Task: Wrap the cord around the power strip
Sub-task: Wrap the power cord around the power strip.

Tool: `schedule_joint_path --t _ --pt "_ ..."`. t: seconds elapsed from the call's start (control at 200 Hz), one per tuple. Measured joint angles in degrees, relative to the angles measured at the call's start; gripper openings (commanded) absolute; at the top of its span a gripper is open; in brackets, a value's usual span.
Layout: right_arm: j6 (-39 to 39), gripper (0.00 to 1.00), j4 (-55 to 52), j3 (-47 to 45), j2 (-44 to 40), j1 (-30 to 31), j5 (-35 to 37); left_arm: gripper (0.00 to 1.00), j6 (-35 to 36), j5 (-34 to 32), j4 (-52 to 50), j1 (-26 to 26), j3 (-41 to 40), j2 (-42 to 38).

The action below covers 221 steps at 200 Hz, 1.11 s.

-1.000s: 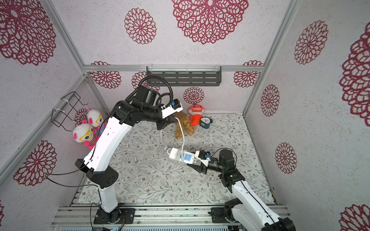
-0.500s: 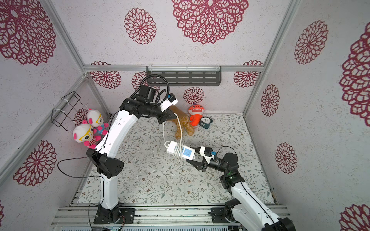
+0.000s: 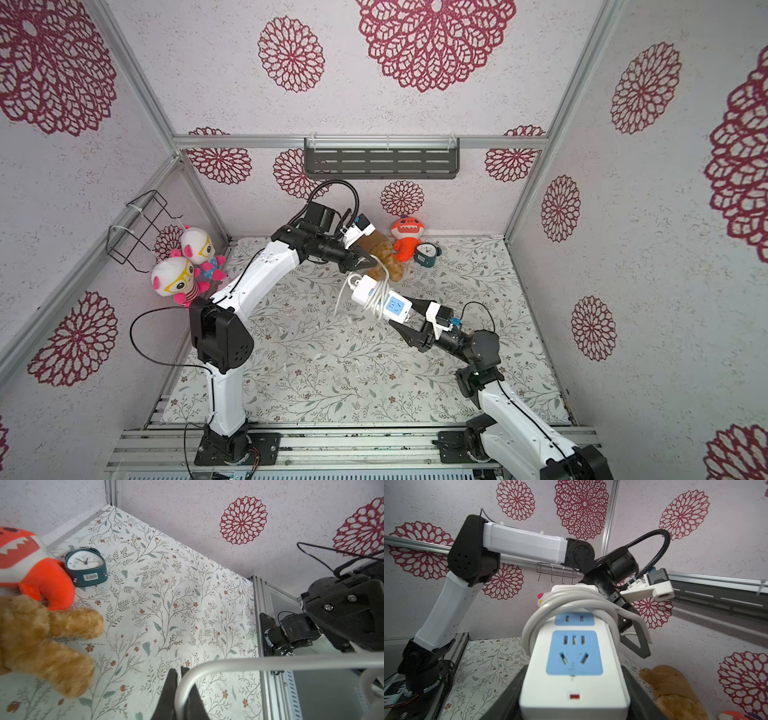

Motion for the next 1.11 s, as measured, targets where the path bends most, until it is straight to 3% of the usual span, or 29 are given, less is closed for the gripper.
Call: schedule_joint_path --t 0.27,0.59,0.79,0.981,1.106 --pt "-2.71 0.21 9.42 -0.74 4.33 0.48 9.64 0.15 -12.26 4.96 18.51 -0.57 -13.68 -4.61" --pt "-7.19 0.21 7.87 3.19 5.57 0.50 13.44 0.32 -21.70 5.31 34.45 -4.63 -27.76 -7.39" --pt "-10.23 0.21 1.53 3.23 4.96 0.52 18.64 0.30 -27.56 4.48 41.35 -7.19 -35.95 -7.58" --pt "-13.07 0.21 -6.19 3.98 3.26 0.50 25.99 0.14 -29.49 2.67 43.17 -10.27 -40.46 -11.04" --pt "-14.34 0.21 -9.51 4.76 2.93 0.17 30.16 0.12 -29.70 1.77 42.82 -12.70 -41.31 -13.05"
